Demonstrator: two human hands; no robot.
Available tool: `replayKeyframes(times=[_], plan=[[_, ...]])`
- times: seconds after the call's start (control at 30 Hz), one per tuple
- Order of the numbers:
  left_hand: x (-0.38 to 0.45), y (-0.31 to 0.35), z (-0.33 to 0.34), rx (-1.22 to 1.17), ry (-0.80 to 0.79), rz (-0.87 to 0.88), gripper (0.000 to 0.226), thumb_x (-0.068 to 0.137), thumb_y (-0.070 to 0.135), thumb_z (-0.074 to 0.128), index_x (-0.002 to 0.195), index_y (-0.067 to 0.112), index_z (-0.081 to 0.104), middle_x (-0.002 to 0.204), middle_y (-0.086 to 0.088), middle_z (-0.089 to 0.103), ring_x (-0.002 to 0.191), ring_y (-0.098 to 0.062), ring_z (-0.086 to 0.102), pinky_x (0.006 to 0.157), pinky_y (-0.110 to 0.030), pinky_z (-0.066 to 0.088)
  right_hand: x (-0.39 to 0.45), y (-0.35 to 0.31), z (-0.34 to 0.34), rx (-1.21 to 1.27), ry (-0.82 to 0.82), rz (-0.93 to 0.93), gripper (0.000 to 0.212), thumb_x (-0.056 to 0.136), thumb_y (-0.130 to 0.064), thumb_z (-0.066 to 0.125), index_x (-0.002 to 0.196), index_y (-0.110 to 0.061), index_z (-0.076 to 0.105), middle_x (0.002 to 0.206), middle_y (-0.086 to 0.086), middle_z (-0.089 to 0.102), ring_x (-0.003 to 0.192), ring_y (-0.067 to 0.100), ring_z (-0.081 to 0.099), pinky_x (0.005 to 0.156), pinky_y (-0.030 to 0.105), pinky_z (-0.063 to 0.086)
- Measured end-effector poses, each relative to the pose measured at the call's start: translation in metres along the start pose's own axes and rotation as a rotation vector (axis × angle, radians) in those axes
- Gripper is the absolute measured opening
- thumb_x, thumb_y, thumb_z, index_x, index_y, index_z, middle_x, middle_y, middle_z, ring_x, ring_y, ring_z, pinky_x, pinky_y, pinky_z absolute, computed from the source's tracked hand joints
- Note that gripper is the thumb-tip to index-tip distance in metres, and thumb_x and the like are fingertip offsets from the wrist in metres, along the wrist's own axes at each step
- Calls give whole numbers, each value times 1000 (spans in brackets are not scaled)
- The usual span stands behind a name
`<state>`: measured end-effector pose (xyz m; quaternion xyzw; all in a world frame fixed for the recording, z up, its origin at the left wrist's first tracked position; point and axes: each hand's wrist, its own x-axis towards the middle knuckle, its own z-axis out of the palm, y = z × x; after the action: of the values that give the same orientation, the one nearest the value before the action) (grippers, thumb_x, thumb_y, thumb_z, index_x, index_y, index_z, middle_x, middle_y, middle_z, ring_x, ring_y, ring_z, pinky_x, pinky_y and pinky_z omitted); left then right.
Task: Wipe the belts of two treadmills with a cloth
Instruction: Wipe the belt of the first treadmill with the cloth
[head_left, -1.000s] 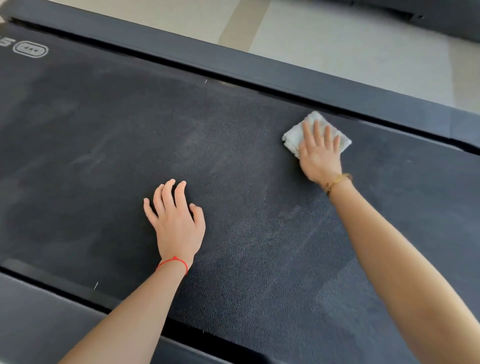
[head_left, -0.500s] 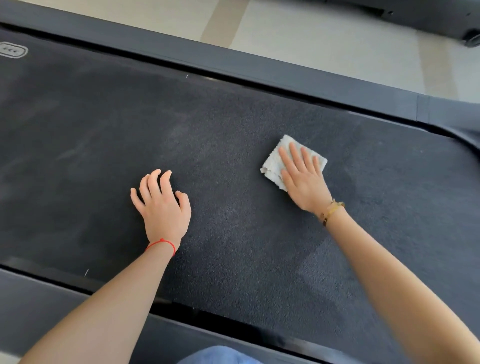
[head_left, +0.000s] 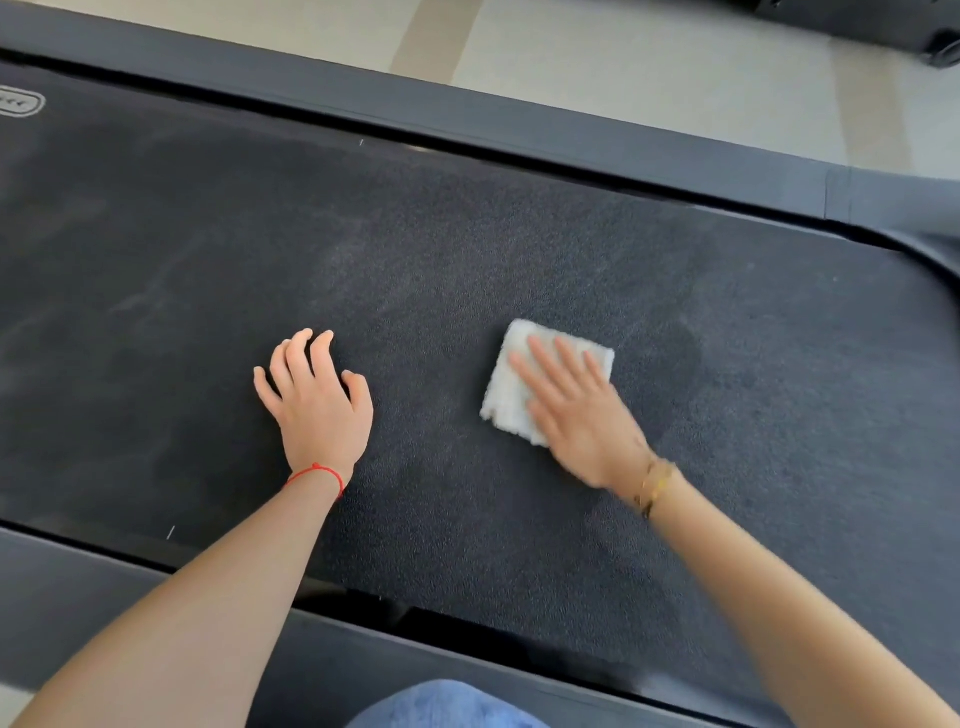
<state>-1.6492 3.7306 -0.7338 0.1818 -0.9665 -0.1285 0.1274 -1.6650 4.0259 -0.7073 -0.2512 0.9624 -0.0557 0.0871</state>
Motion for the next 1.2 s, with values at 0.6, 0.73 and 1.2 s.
replayKeyframes(times=[0.6,0.73,1.2], plan=[[-1,24,-1,-51,-85,308,42,95,9,49,137,12,54,144,-12,48,139,-33,40,118,-60,23,-56,-4,4,95,-18,30,54,106,-39,14,158,-30,6,166,-6,3,153,24,-3,124,44,-1],[-5,80,4,-132,-139,397,43,96,13,47,139,14,53,148,-9,46,143,-30,36,120,-58,21,-11,69,-8,103,57,367,54,106,-37,17,158,-28,5,166,0,-1,153,30,-2,122,49,3],[-29,152,40,-31,-222,477,51,99,25,42,150,21,41,157,-6,37,149,-28,29,121,-62,16,-41,99,-10,172,71,368,54,106,-39,17,157,-35,1,165,-6,-7,152,22,-12,122,40,-10]])
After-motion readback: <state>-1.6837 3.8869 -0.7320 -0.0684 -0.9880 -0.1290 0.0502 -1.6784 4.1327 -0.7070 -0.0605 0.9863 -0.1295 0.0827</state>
